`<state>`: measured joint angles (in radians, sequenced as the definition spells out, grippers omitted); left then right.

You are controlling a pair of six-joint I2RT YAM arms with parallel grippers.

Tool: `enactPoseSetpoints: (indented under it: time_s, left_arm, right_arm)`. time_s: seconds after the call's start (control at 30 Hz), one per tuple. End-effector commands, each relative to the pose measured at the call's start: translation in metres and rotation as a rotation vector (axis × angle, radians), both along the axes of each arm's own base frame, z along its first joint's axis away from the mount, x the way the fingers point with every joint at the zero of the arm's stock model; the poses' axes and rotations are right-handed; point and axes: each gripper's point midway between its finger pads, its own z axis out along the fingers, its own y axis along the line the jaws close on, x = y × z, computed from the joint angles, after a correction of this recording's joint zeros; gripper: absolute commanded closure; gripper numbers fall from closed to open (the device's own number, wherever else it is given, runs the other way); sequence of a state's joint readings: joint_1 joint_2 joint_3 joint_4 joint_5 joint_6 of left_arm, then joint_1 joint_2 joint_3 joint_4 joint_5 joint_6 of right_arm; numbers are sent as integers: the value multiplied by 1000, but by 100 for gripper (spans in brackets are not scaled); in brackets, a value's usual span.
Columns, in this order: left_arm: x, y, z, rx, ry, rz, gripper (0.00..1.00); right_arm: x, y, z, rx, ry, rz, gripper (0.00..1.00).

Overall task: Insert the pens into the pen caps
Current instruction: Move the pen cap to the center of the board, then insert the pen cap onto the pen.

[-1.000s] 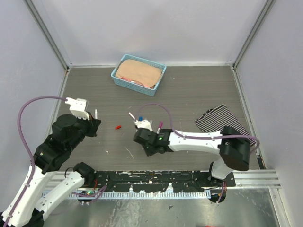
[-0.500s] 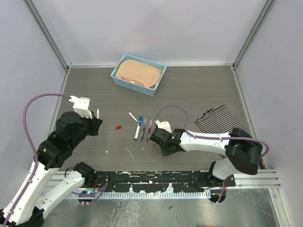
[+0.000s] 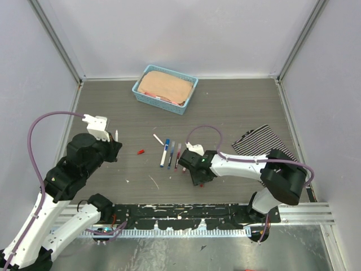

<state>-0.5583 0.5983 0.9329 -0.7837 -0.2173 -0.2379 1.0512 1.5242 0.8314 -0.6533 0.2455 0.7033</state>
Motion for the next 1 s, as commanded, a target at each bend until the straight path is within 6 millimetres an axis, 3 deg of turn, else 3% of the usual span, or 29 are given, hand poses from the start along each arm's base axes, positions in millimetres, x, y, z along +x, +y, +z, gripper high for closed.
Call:
enactPoseSetpoints:
  time_s: [0.0, 0.23, 0.5, 0.7, 0.83, 0.97]
  left_arm:
    - [2, -3, 3, -6, -20, -16, 100]
    - [1, -3, 4, -8, -21, -16, 100]
    - [1, -3, 4, -8, -22, -16, 100]
    - [1, -2, 4, -10, -24, -15, 100]
    - [0, -7, 5, -31, -19, -33, 100]
    - [-3, -20, 12, -83, -13, -83, 100]
  right_arm:
    - [3, 4, 9, 1, 21, -10, 61]
    - [-3, 9, 4, 14, 85, -4, 63]
    - [-8, 2, -11, -14, 142, -24, 67]
    - [0, -7, -14, -48, 108, -42, 83]
    - [21, -3, 15, -5, -28, -62, 98]
    - [36, 15, 63, 82, -177, 0, 99]
